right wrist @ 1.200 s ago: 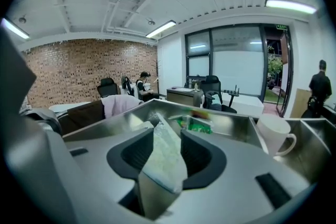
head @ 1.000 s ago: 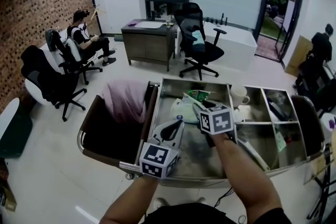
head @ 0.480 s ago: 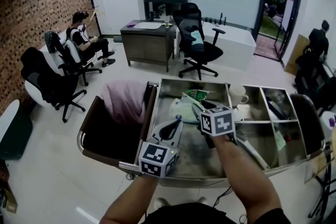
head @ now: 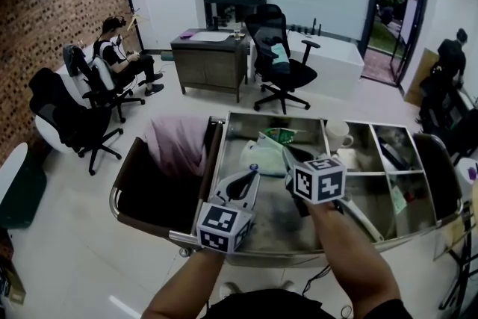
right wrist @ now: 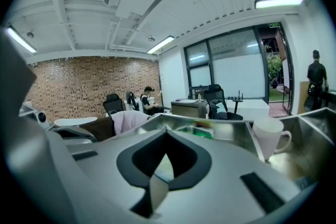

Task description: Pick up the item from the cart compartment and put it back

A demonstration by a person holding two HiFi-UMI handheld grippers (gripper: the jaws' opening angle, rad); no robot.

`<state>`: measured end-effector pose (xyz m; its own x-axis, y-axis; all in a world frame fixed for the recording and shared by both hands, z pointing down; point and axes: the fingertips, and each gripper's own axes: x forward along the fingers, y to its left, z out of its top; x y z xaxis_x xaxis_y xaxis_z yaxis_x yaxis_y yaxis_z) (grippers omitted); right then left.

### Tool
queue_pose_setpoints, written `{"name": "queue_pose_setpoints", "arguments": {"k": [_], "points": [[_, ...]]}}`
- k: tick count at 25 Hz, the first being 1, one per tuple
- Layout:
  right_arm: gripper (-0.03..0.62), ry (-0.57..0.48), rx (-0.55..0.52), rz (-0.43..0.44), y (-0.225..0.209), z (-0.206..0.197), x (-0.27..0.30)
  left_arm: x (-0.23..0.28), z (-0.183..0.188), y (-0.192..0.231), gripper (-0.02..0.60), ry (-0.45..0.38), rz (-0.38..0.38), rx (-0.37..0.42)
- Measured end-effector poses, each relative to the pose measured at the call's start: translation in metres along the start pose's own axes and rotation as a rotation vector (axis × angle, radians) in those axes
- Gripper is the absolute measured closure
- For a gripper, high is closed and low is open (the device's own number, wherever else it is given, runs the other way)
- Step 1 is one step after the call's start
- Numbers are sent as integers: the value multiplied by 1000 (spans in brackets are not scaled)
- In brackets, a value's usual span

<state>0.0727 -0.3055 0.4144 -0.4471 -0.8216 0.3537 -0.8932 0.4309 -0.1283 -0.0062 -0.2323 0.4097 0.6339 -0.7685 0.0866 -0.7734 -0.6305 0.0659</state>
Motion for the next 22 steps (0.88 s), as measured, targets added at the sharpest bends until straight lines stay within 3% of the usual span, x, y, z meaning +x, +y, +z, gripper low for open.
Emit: {"name": "queue_pose_setpoints", "arguments": {"k": [6,13,22], "points": [[572,-109,41,69,12,15,-40,0,1,-1,581,0,-8,2],[572,-224,32,86,19,18,-88,0,0,-5,581,-2,-13,25],[574,-226,109,90,13,-19,-110,0,3,-9,581,-5,-19,48]]}}
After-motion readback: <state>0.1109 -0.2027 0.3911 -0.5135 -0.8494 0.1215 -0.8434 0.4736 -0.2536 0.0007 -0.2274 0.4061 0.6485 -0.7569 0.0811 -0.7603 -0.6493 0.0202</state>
